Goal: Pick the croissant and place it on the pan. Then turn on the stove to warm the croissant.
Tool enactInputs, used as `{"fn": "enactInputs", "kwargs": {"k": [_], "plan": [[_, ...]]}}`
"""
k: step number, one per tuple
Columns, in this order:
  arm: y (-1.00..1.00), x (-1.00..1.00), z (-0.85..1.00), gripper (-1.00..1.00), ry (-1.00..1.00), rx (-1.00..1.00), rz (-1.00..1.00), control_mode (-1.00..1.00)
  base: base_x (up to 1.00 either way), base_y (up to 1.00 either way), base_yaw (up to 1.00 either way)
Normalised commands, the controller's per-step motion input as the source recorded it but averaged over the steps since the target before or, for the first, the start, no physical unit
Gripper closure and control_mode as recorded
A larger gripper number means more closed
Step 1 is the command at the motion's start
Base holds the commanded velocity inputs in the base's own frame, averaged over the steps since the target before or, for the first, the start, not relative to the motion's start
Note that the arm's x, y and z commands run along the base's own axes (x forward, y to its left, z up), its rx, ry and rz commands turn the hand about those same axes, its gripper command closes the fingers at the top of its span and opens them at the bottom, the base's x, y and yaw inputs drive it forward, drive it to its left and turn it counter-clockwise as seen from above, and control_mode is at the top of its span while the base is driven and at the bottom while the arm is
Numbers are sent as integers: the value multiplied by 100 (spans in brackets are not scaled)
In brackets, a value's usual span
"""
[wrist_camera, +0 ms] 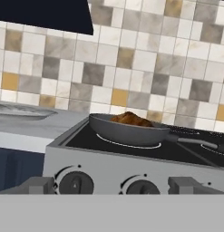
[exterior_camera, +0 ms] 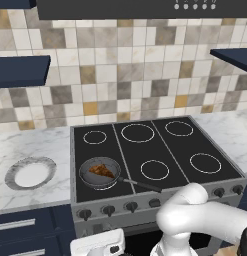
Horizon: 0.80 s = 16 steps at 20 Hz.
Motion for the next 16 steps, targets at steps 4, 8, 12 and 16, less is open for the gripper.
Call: {"fn": "enactInputs", "kwargs": {"k": [4, 8, 12, 16], "plan": [[0, 8, -1, -100, 0, 0, 0, -100, 0, 0, 0], [0, 3, -9, -100, 0, 0, 0, -100, 0, 0, 0], [0, 0, -9, -100, -1, 0, 0, -100, 0, 0, 0], [0, 2, -2, -100, 0, 0, 0, -100, 0, 0, 0]]}}
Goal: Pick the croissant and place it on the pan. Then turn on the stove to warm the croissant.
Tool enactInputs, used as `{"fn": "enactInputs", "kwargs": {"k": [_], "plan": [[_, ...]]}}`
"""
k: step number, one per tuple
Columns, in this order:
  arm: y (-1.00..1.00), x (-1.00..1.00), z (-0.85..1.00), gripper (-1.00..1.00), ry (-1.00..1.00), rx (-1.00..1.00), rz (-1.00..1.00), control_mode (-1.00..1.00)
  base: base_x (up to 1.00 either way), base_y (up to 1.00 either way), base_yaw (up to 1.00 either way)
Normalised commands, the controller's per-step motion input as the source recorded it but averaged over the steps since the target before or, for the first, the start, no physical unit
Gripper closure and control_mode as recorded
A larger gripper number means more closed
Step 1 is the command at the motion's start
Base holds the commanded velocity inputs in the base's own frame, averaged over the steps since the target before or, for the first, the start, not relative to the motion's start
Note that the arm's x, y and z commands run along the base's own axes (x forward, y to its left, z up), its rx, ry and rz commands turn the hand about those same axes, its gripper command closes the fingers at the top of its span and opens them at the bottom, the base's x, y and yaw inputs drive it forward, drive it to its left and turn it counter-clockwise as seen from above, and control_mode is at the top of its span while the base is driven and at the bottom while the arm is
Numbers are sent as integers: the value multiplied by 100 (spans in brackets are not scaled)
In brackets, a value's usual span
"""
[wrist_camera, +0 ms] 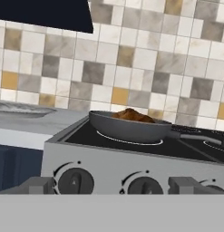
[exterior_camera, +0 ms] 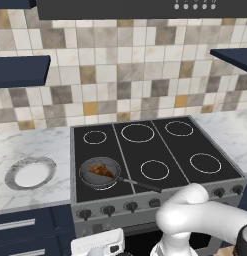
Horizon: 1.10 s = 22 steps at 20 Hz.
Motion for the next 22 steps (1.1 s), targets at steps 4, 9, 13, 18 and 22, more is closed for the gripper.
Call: {"fn": "enactInputs", "kwargs": {"k": [4, 9, 13, 18, 22], "plan": [[0, 14, 0, -100, 0, 2, 0, -100, 0, 0, 0], [0, 17, 0, -100, 0, 1, 0, -100, 0, 0, 0], [2, 12, -1, -100, 0, 0, 0, -100, 0, 0, 0], [10, 13, -1, -100, 0, 0, 0, -100, 0, 0, 0], [10, 17, -5, -100, 0, 0, 0, -100, 0, 0, 0]]}}
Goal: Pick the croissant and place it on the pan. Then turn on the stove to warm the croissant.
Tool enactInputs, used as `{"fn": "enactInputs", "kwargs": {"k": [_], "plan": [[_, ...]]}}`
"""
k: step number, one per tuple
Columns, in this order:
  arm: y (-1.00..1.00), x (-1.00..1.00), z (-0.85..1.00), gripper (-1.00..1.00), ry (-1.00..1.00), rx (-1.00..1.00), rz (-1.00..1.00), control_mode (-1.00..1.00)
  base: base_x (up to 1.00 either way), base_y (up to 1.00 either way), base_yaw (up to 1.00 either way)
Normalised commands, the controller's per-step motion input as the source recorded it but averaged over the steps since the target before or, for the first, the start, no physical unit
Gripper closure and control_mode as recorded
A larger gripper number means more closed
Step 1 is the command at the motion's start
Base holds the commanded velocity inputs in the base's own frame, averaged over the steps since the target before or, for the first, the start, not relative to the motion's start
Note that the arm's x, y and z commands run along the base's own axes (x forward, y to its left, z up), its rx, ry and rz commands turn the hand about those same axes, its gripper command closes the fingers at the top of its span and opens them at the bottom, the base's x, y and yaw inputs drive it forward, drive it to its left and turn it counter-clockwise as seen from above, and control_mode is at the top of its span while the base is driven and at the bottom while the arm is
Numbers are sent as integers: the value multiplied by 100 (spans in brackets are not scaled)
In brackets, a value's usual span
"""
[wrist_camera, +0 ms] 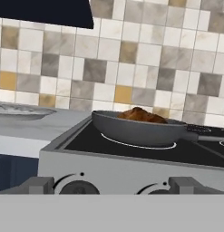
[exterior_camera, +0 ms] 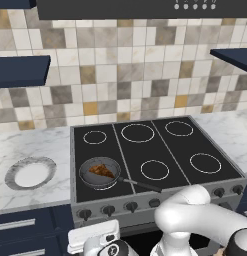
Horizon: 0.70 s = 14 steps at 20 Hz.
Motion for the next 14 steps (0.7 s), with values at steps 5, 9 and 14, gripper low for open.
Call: {"fn": "enactInputs", "kwargs": {"k": [5, 9, 14], "plan": [[4, 18, -14, -100, 0, 0, 0, -100, 0, 0, 0], [3, 17, -23, -100, 0, 0, 0, -100, 0, 0, 0], [10, 14, -24, -100, 0, 0, 0, -100, 0, 0, 0]]}}
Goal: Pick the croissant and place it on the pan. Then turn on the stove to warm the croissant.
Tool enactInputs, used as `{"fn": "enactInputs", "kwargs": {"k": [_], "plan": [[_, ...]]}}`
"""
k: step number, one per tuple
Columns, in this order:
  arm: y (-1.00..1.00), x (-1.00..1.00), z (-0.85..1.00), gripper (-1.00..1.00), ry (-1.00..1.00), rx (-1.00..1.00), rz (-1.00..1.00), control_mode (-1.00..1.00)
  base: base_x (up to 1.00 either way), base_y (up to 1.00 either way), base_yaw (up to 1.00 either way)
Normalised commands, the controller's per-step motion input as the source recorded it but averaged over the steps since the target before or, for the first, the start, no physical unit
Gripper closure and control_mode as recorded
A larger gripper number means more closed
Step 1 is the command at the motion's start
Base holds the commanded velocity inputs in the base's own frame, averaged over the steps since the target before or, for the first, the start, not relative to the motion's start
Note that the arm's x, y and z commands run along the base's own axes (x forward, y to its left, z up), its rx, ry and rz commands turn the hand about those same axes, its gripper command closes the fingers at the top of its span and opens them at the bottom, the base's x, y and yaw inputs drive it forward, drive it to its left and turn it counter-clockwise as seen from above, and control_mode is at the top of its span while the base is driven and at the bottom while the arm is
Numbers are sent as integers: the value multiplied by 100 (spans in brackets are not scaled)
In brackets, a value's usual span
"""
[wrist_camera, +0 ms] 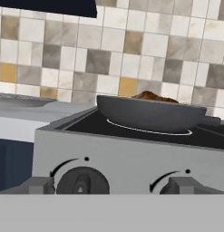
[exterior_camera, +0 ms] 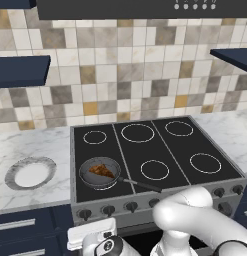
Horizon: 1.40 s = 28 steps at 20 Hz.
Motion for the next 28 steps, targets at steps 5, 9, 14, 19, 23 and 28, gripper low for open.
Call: {"fn": "enactInputs", "kwargs": {"k": [5, 9, 14, 19, 23, 28], "plan": [[24, 6, -9, -100, 0, 0, 0, -100, 0, 0, 0], [18, 5, -7, -100, 0, 0, 0, -100, 0, 0, 0], [1, 13, -5, -100, 0, 0, 0, -100, 0, 0, 0], [0, 9, -4, -100, 0, 0, 0, -100, 0, 0, 0], [0, 4, -11, -100, 0, 0, 0, -100, 0, 0, 0], [0, 1, -10, -100, 0, 0, 0, -100, 0, 0, 0]]}}
